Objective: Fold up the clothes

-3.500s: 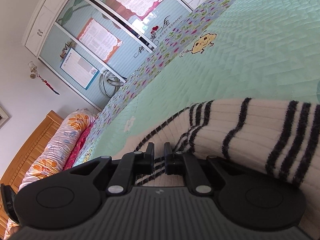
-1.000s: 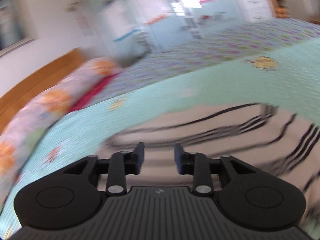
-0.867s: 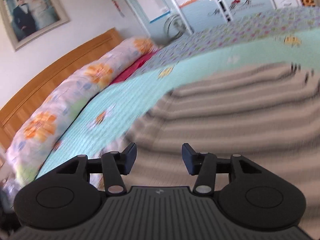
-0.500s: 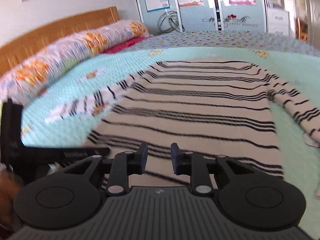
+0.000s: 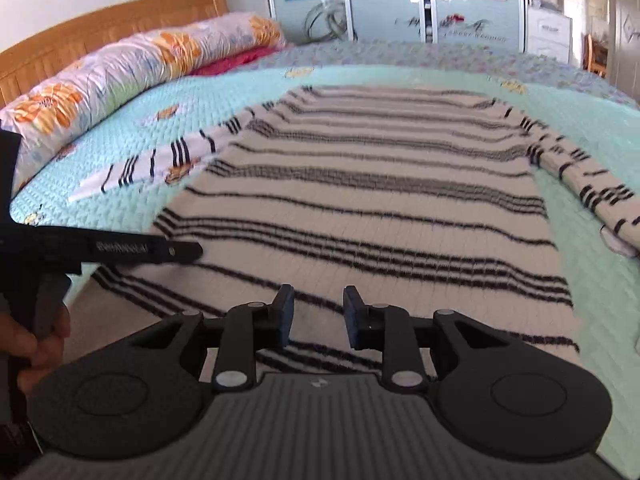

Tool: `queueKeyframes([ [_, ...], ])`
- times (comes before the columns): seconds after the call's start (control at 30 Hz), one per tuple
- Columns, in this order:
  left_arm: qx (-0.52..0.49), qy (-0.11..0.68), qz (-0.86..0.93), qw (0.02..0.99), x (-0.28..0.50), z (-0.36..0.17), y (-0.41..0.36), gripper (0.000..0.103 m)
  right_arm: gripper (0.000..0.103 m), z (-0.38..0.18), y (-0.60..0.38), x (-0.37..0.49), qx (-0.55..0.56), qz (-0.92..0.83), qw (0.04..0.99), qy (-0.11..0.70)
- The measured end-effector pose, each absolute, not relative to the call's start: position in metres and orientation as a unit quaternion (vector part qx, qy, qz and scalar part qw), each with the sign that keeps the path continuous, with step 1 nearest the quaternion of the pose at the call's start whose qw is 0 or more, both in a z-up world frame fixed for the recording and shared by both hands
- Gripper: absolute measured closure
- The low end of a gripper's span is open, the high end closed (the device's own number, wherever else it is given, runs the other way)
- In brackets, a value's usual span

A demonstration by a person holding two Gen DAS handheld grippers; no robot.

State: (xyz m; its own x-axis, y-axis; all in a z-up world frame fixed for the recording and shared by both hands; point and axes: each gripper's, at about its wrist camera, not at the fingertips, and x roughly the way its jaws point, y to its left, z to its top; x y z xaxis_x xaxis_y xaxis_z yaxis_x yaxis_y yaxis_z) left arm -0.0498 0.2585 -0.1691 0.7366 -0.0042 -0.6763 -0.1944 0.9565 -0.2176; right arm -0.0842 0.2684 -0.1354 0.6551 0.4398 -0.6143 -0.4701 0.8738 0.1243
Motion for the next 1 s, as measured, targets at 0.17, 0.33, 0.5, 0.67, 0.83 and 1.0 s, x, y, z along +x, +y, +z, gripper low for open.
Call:
queueKeyframes([
  [0.17,-0.13,0.366,0.052,0.92,-0.047,-0.169,0.256,0.053,0.055,-0.158,0.275,-0.09,-0.027,0.256,0.902,0.346],
  [0.33,-0.124,0.364,0.055,0.921,-0.048,-0.17,0.254,0.053,0.053,-0.158,0.276,-0.091,-0.026,0.256,0.902,0.348],
  [0.5,-0.13,0.365,0.06,0.92,-0.047,-0.17,0.254,0.052,0.054,-0.133,0.268,-0.092,0.0,0.252,0.905,0.343],
  [0.67,-0.119,0.36,0.057,0.924,-0.047,-0.171,0.251,0.049,0.053,-0.114,0.261,-0.091,0.026,0.242,0.926,0.288],
  [0.83,-0.122,0.355,0.052,0.925,-0.048,-0.172,0.253,0.048,0.053,-0.164,0.255,-0.074,0.067,0.242,0.91,0.331],
  [1.0,-0.131,0.355,0.045,0.925,-0.048,-0.172,0.255,0.047,0.053,-0.136,0.263,-0.07,0.057,0.248,0.908,0.332],
])
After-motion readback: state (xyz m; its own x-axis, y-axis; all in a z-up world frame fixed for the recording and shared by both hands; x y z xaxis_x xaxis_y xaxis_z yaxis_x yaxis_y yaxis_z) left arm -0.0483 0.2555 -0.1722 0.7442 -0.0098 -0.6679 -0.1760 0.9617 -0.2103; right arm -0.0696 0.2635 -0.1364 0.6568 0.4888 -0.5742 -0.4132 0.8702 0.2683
